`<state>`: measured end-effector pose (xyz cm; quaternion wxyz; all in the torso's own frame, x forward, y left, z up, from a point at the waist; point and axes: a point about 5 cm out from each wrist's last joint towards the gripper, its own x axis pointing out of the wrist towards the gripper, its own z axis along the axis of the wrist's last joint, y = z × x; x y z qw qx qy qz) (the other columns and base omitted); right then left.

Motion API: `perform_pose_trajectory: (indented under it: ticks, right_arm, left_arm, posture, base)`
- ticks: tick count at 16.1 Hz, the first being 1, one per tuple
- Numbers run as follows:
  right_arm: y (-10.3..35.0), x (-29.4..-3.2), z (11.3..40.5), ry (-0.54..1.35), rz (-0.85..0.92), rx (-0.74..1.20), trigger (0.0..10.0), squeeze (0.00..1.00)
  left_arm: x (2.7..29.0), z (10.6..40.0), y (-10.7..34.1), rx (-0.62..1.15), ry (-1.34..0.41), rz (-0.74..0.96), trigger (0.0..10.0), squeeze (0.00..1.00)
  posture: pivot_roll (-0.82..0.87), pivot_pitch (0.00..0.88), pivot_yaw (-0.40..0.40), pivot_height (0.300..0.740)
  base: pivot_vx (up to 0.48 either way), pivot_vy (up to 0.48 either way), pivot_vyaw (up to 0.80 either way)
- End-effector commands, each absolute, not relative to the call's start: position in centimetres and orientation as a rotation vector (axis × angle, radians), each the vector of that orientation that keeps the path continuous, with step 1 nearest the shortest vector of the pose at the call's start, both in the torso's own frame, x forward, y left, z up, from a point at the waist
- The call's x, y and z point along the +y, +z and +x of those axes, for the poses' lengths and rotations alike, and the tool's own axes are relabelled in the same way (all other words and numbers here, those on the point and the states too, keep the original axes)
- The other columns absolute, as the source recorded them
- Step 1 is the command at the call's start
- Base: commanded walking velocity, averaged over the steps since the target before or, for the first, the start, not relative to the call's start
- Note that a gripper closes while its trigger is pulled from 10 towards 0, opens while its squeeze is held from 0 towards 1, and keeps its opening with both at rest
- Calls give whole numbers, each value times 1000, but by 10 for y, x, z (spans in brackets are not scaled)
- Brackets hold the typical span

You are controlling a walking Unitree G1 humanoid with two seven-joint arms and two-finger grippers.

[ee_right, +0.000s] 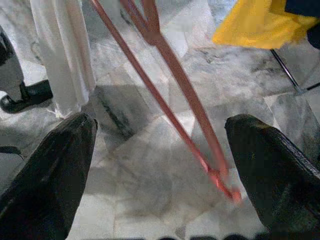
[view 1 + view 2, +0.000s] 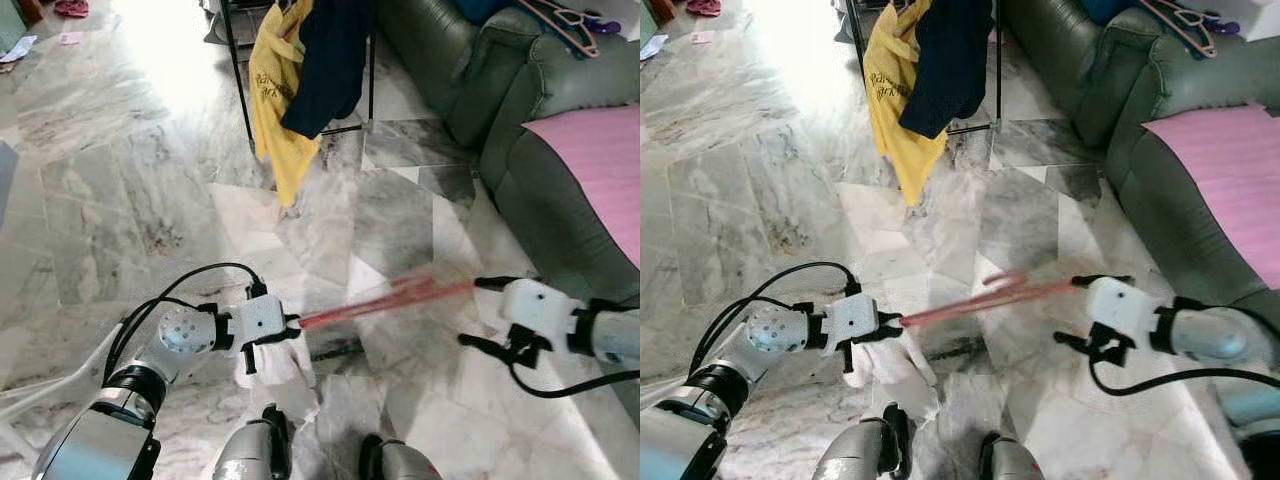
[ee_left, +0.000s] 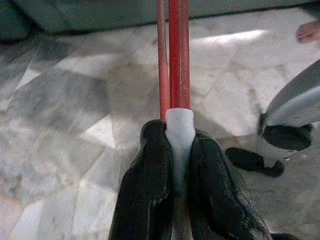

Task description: Hang hanger

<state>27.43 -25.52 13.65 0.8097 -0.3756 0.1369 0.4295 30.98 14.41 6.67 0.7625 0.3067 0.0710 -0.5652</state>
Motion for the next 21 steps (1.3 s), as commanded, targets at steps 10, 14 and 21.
perform_pose_trajectory:
  ticks: [10, 14, 21]
  right_arm:
    - [126, -240, 280, 1095, -830, 334, 7373, 0]
    - [121, -241, 279, 1116, -786, 360, 0, 0]
    - [120, -247, 278, 1135, -728, 397, 0, 0]
  left_arm:
    - [134, 304, 79, 43, -1386, 652, 10000, 0]
    - [134, 302, 80, 31, -1406, 649, 10000, 0]
    - [140, 301, 80, 46, -1423, 682, 10000, 0]
  posture:
    - [-144, 227, 28, 740]
    - [-144, 227, 28, 740]
    - [-142, 225, 24, 740]
  base:
    - [0, 0, 0]
    - [0, 0, 0]
    - [0, 0, 0]
